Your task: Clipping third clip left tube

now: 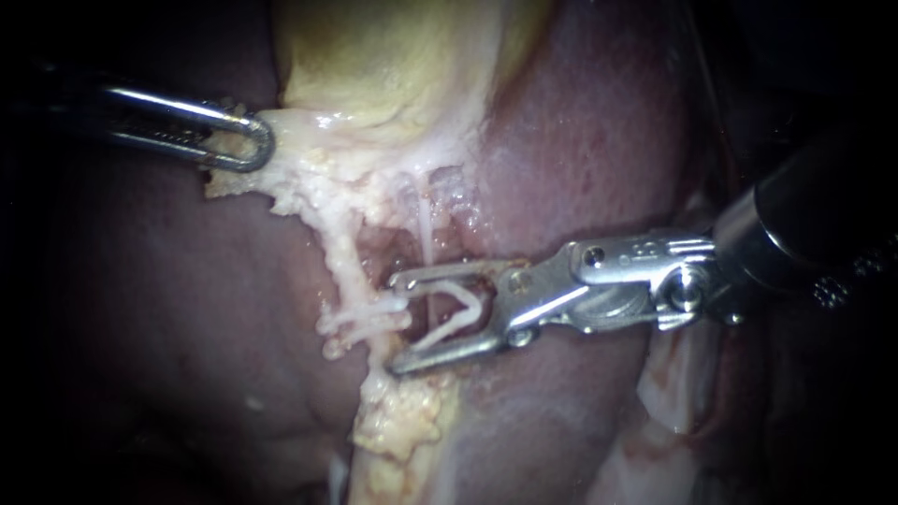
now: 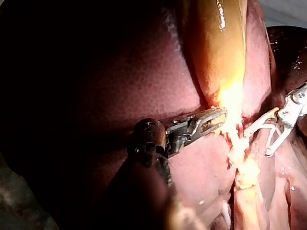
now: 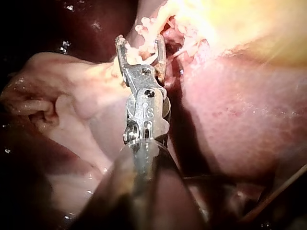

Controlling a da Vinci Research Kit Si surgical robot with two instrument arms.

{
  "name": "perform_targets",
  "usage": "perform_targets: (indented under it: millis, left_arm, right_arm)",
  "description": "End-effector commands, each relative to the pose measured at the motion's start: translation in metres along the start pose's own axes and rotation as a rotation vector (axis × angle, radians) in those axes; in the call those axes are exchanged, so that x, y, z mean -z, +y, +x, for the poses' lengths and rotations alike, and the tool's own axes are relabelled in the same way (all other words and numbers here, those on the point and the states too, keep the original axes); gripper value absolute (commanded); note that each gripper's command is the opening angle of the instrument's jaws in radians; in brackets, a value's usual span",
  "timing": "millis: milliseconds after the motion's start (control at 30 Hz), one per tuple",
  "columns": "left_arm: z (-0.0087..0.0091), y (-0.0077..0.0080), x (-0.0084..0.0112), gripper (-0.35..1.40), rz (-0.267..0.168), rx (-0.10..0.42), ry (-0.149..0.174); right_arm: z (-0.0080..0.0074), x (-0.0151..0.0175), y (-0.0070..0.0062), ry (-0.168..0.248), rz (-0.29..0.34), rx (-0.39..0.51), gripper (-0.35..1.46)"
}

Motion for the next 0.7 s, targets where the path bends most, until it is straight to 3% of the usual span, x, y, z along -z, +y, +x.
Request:
perform_targets:
  millis: [33,467,700]
  left_arm:
    - [0.0000,0.0000,0.0000,-0.35,0.000,0.000,0.000]
    - [-0.0002,0.0000,-0.0002,-0.35,0.002,-0.001,0.001]
    - [-0.0002,0.0000,-0.0002,-0.35,0.002,-0.001,0.001]
  right_arm:
    - [-0.0001,0.0000,0.0002,0.003,0.000,0.001,0.49]
    - [-0.0023,0.0001,0.0035,0.030,-0.003,-0.044,0.49]
    - [-0.0035,-0.0001,0.0044,0.044,0.045,-0.059,0.49]
